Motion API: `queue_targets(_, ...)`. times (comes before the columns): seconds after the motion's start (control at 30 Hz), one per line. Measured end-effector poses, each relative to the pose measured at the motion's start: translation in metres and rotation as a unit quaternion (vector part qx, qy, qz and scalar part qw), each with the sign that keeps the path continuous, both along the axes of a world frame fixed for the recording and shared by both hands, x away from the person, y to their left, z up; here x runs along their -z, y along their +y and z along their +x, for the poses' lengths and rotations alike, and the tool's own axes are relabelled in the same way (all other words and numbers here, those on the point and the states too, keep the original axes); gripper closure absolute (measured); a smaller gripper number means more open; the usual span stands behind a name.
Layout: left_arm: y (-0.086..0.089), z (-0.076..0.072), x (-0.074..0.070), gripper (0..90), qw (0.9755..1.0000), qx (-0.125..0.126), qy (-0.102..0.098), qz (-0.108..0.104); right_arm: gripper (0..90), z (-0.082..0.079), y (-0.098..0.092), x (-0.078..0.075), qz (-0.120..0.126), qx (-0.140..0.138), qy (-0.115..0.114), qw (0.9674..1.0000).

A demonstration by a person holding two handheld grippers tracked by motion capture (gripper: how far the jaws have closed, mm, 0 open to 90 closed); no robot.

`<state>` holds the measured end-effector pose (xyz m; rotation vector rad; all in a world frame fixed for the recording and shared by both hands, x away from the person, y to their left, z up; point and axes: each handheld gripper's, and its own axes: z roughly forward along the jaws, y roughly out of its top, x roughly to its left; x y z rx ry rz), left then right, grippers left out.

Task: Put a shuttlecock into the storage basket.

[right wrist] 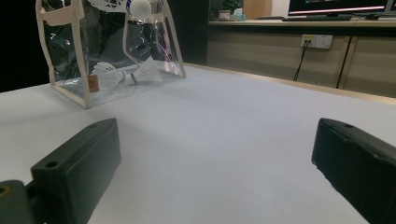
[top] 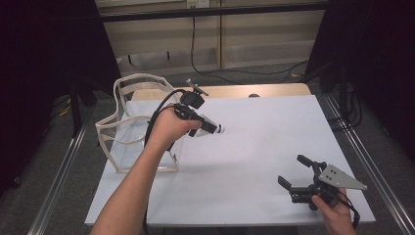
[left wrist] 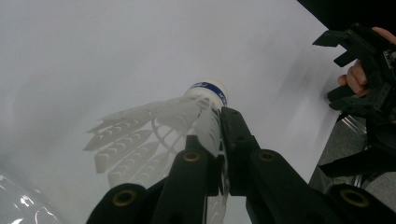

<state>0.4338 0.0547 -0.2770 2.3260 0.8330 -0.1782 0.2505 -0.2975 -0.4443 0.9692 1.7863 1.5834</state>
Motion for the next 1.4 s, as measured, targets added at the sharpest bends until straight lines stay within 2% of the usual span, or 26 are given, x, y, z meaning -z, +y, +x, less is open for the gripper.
queue_targets(0.23,0.002,-0.001,-0.009,88.0,1.0000,0.006,0.001,0.004,0.8,0.000,0.000,0.000,0.001,-0.001,0.001,1.0000)
queue_targets(0.3,0.003,-0.002,-0.011,87.9,1.0000,-0.001,0.001,0.001,0.8,0.000,0.000,0.000,0.001,-0.001,0.001,1.0000)
queue_targets(0.57,0.005,-0.002,-0.016,87.9,1.0000,0.002,0.005,0.006,0.8,0.000,0.000,0.000,0.000,-0.001,0.001,1.0000)
queue_targets(1.4,0.013,-0.001,-0.045,88.0,0.9999,-0.001,0.011,0.012,0.8,0.000,0.001,0.000,0.002,-0.003,0.001,1.0000)
